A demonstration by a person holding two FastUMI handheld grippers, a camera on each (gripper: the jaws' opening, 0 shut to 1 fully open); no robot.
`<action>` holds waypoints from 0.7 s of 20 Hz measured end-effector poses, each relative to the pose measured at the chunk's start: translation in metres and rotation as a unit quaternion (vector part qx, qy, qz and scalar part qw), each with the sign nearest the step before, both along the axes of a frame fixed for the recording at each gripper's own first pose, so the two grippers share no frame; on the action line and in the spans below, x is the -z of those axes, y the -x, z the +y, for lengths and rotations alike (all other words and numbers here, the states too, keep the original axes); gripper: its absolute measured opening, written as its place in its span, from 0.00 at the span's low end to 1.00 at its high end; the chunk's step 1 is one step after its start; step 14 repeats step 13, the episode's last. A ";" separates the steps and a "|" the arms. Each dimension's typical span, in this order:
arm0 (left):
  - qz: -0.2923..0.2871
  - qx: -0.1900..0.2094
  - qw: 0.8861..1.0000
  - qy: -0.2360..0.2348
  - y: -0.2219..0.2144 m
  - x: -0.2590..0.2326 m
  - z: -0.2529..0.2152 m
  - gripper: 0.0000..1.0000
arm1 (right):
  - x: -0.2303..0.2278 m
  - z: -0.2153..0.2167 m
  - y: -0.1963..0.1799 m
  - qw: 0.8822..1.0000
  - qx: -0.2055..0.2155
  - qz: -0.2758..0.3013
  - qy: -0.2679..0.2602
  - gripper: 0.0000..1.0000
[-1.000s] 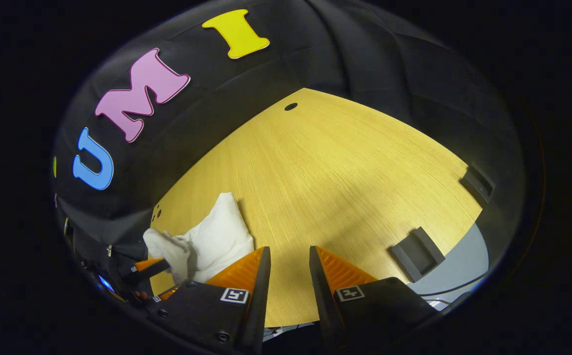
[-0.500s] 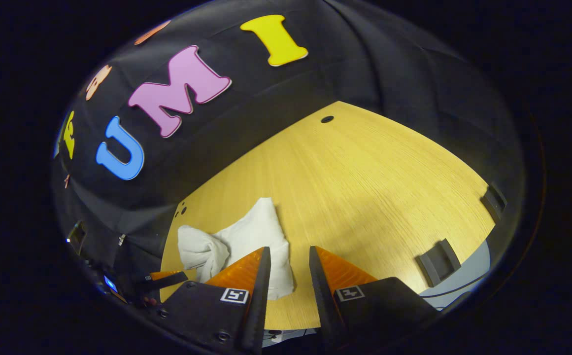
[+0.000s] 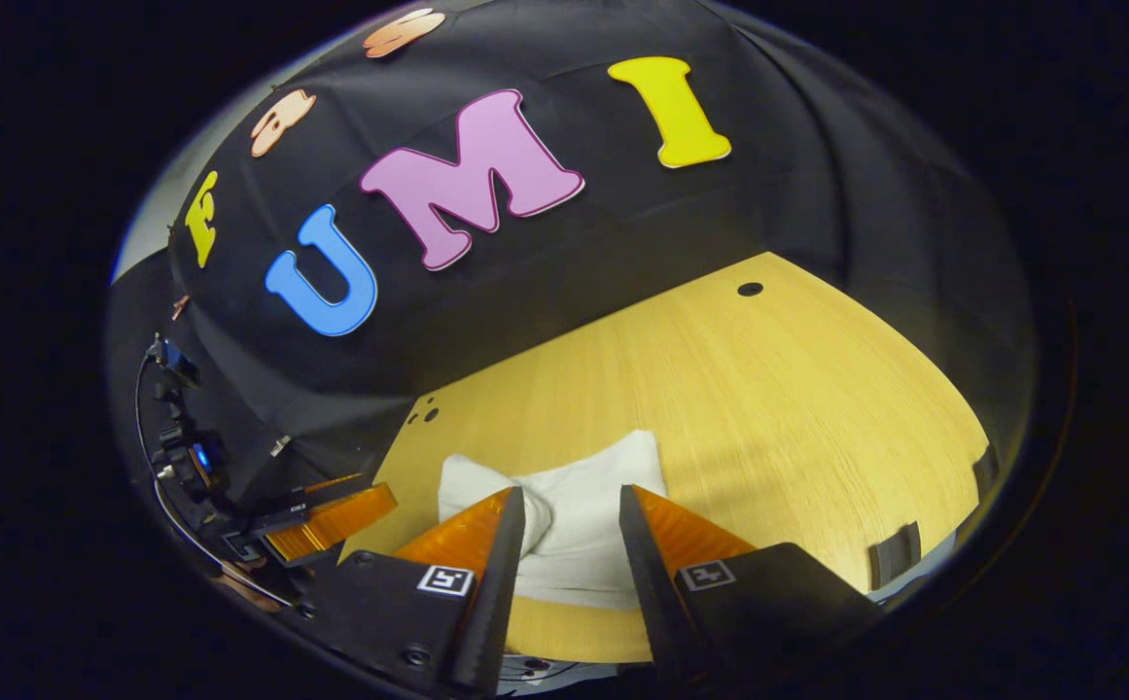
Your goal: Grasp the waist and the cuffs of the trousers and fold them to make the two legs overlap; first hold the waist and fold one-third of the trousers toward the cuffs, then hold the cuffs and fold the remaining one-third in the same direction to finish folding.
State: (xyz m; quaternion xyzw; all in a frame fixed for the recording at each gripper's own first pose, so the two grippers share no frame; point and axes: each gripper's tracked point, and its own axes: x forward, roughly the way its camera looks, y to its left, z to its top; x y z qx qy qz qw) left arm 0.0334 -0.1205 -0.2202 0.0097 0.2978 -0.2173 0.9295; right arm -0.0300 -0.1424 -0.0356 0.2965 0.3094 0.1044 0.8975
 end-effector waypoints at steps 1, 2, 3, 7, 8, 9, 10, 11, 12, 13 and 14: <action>0.006 -0.012 1.000 0.012 0.003 -0.001 0.005 0.95 | -0.004 0.003 -0.002 1.000 -0.003 -0.006 0.002 0.59; 0.015 -0.022 0.999 0.024 0.006 0.001 0.007 0.96 | -0.008 0.006 -0.004 1.000 -0.009 -0.011 0.004 0.71; 0.023 -0.033 0.999 0.030 0.010 0.002 0.012 0.96 | -0.011 0.007 -0.005 1.000 -0.014 -0.016 0.007 0.77; 0.031 -0.063 0.997 0.036 0.011 0.006 0.020 0.92 | -0.009 0.014 -0.014 0.999 -0.031 -0.022 0.009 0.87; 0.035 -0.070 0.996 0.037 0.012 0.008 0.022 0.92 | -0.008 0.017 -0.015 0.999 -0.036 -0.020 0.005 0.92; 0.039 -0.078 0.996 0.037 0.013 0.007 0.025 0.96 | -0.006 0.018 -0.015 0.999 -0.039 -0.018 0.002 0.97; 0.042 -0.085 0.995 0.038 0.012 0.008 0.024 0.92 | -0.003 0.019 -0.015 0.999 -0.044 -0.016 0.003 0.97; 0.045 -0.091 0.994 0.038 0.012 0.008 0.026 0.96 | -0.001 0.021 -0.015 0.999 -0.050 -0.013 0.006 0.98; 0.046 -0.097 0.994 0.037 0.014 0.008 0.027 0.96 | 0.001 0.022 -0.014 0.998 -0.054 -0.010 0.010 0.98; 0.047 -0.101 0.993 0.036 0.016 0.008 0.030 0.96 | 0.004 0.023 -0.015 0.998 -0.058 -0.006 0.012 0.90; 0.047 -0.101 0.993 0.036 0.016 0.008 0.030 0.96 | 0.004 0.023 -0.015 0.998 -0.058 -0.006 0.012 0.90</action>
